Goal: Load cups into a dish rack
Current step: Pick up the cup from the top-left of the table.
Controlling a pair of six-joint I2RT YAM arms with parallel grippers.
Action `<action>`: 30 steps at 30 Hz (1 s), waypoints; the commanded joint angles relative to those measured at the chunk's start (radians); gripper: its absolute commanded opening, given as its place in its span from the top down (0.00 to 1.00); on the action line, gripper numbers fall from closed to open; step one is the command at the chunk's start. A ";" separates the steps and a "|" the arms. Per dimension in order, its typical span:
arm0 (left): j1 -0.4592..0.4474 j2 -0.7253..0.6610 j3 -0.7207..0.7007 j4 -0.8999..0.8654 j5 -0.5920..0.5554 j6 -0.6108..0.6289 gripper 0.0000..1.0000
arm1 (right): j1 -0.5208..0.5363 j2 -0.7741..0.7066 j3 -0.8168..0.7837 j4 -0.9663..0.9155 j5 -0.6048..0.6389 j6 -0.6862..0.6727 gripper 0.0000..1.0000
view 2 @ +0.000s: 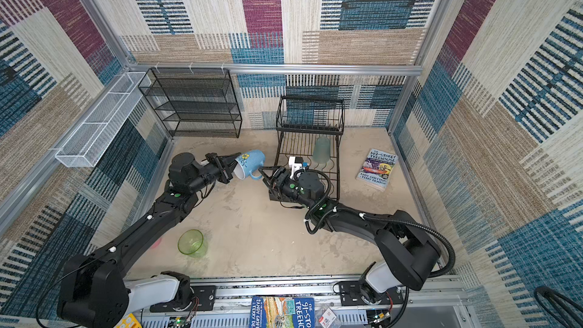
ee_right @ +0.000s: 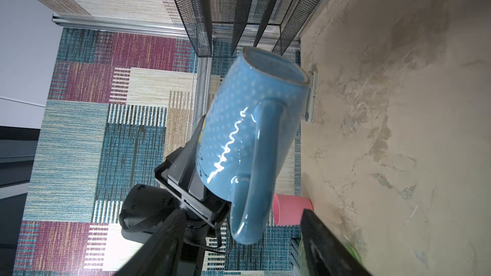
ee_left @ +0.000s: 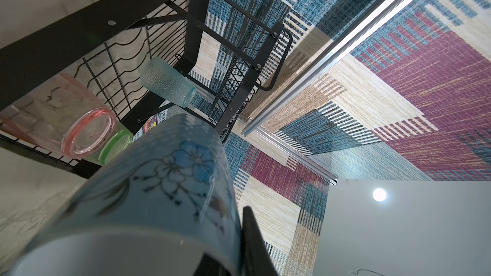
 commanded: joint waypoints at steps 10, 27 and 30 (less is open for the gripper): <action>-0.002 0.022 0.000 0.160 0.021 -0.060 0.97 | -0.001 0.104 0.086 0.065 -0.030 0.065 0.54; -0.004 0.001 -0.021 0.146 0.036 -0.048 0.97 | -0.004 0.137 0.135 0.026 -0.008 0.077 0.82; -0.004 0.000 -0.023 0.140 0.035 -0.040 0.96 | -0.004 0.133 0.139 0.020 -0.003 0.074 0.88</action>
